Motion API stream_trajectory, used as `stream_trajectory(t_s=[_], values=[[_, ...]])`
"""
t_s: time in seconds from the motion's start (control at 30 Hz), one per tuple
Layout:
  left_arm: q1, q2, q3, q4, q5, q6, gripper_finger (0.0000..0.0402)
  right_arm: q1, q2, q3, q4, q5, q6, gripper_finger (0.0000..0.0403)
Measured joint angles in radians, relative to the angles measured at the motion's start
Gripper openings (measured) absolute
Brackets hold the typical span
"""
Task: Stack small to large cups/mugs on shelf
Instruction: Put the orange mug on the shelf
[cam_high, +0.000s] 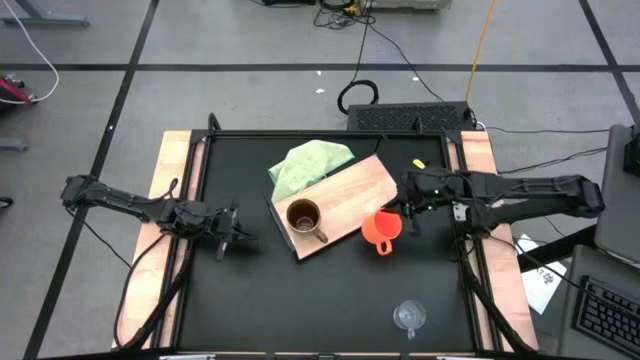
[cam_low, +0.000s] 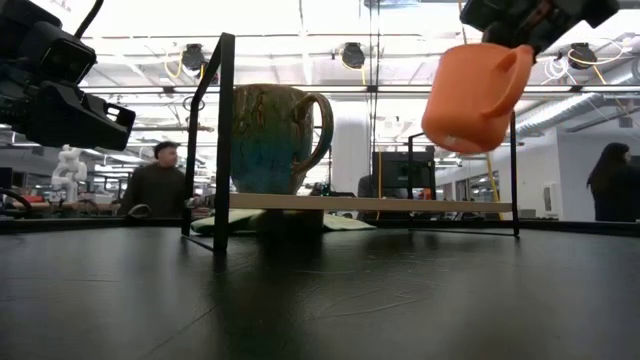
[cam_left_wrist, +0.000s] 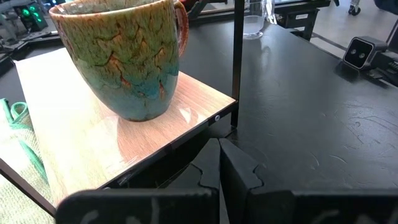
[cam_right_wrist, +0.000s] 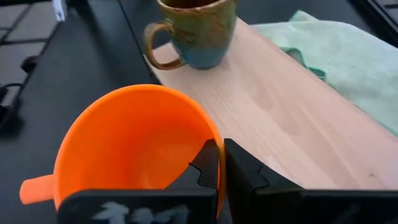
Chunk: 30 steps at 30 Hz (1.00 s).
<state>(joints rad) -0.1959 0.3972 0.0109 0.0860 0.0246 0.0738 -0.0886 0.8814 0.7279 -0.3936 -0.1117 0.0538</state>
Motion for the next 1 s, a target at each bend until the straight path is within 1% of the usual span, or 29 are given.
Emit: stream_trajectory(t_s=[0.17,0.37,0.57,0.73,1.0], values=[[0.000,0.000,0.000,-0.002,0.000,0.001,0.0005,-0.040,0.090,0.054,-0.007,-0.074,-0.047,0.0000],[0.000,0.000,0.000,-0.005,0.000,0.001,0.0005,-0.074,0.201,0.129,-0.040,-0.077,-0.127,0.0000],[0.000,0.000,0.000,-0.006,0.000,0.001,0.0005,-0.097,0.272,0.170,-0.043,-0.082,-0.187,0.0000],[0.000,0.000,0.000,-0.007,0.000,0.003,0.0005,-0.109,0.301,0.188,-0.055,-0.124,-0.190,0.0000],[0.000,0.000,0.000,-0.008,0.000,0.003,0.0005,-0.110,0.301,0.193,-0.056,-0.127,-0.200,0.0000]])
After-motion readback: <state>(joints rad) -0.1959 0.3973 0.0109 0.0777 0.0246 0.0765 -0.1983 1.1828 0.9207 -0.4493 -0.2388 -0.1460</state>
